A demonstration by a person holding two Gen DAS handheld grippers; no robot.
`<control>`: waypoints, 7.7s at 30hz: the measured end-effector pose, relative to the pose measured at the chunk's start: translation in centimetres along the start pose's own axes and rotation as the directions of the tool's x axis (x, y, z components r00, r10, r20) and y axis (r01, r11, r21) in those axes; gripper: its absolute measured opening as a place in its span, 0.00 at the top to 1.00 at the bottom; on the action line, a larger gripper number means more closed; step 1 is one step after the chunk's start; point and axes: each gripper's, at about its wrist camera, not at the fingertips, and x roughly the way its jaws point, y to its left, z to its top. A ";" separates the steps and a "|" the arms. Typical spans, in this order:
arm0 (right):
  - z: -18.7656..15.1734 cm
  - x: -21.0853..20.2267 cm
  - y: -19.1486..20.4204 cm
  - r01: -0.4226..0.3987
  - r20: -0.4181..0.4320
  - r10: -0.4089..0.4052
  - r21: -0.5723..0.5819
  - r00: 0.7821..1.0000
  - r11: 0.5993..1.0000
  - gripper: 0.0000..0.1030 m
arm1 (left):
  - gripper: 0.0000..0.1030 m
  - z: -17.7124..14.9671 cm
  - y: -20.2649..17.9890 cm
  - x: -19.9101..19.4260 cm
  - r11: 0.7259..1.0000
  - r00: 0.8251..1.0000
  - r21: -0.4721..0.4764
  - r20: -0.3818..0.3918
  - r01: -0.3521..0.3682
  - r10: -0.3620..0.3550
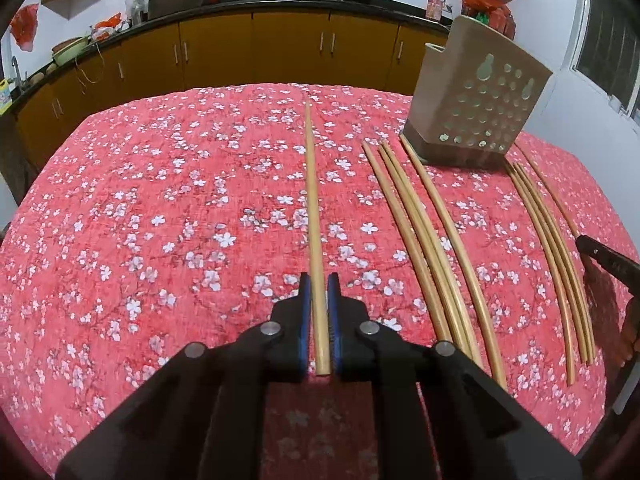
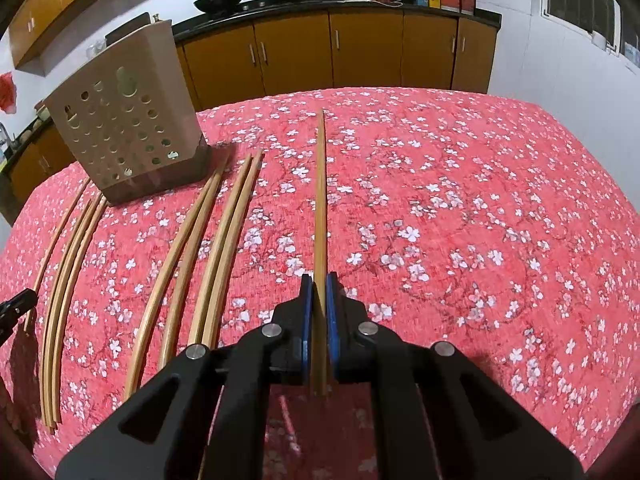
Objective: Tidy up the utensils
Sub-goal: 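Lift the held chopsticks upright with both tools and carry them above the beige holder, then open both tools to drop the chopsticks into the beige holder, then lower the left tool onto another chopstick and close it while the right tool grasps one too, then raise both held chopsticks upright and carry them over the beige holder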
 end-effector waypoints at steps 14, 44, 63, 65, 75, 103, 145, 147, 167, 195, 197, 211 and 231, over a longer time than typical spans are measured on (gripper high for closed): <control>3.0 -7.8 -2.2 -0.059 0.220 0.047 0.047 0.974 0.997 0.93 | 0.92 3.5 0.1 -6.1 1.000 0.983 -0.011 0.181 0.029 -0.027; 12.0 -17.3 -0.7 -0.138 0.564 0.096 0.032 0.820 0.990 0.93 | 0.93 13.1 0.3 -17.7 0.995 0.822 -0.059 0.569 0.079 -0.031; 14.8 -16.4 4.7 -0.268 0.661 0.243 -0.065 0.710 0.961 0.93 | 0.93 18.9 -6.7 -19.6 0.975 0.655 -0.059 0.750 0.215 -0.099; 14.7 -15.3 4.8 -0.263 0.637 0.239 -0.059 0.733 0.963 0.93 | 0.93 18.6 -7.0 -17.6 0.974 0.686 -0.064 0.720 0.216 -0.105; 13.8 -13.1 4.8 -0.296 0.546 0.274 -0.049 0.792 0.954 0.90 | 0.79 17.1 -7.0 -12.7 0.972 0.772 -0.071 0.622 0.222 -0.130; 0.2 -2.0 0.7 -0.201 -0.032 0.204 0.074 0.978 0.977 0.75 | 0.54 3.5 0.7 -4.4 0.990 0.980 -0.130 0.183 -0.049 0.073; 1.1 0.7 0.0 -0.038 -0.010 0.038 0.025 0.999 0.999 0.92 | 0.88 -0.2 -5.9 0.5 0.996 0.999 0.088 -0.007 0.033 -0.033; 0.9 0.5 0.2 -0.039 -0.009 0.039 0.012 0.999 0.999 0.92 | 0.91 0.1 -6.0 0.9 0.996 1.000 0.093 -0.006 0.013 -0.013; 1.6 1.6 0.4 -0.066 -0.001 0.066 0.022 0.998 0.998 0.92 | 0.89 3.4 -0.4 2.7 0.996 1.000 -0.091 0.014 -0.006 0.007; 1.6 1.5 0.4 -0.063 0.000 0.063 0.015 0.998 0.998 0.91 | 0.77 3.4 -1.8 2.8 0.999 1.000 -0.044 0.011 -0.015 0.016; 1.6 1.5 0.4 -0.063 0.000 0.063 0.015 0.998 0.998 0.91 | 0.77 3.5 -1.8 2.8 0.999 1.000 -0.045 0.011 -0.015 0.015; -0.6 -0.3 0.5 -0.051 -0.014 0.050 -0.033 0.999 0.998 0.92 | 0.78 0.9 -2.8 1.1 1.000 1.000 0.015 0.003 -0.017 0.017; 3.9 -6.1 -0.5 -0.126 0.194 0.122 0.013 0.974 0.992 0.92 | 0.92 6.0 -0.3 -4.7 0.997 0.984 -0.073 0.176 0.013 0.000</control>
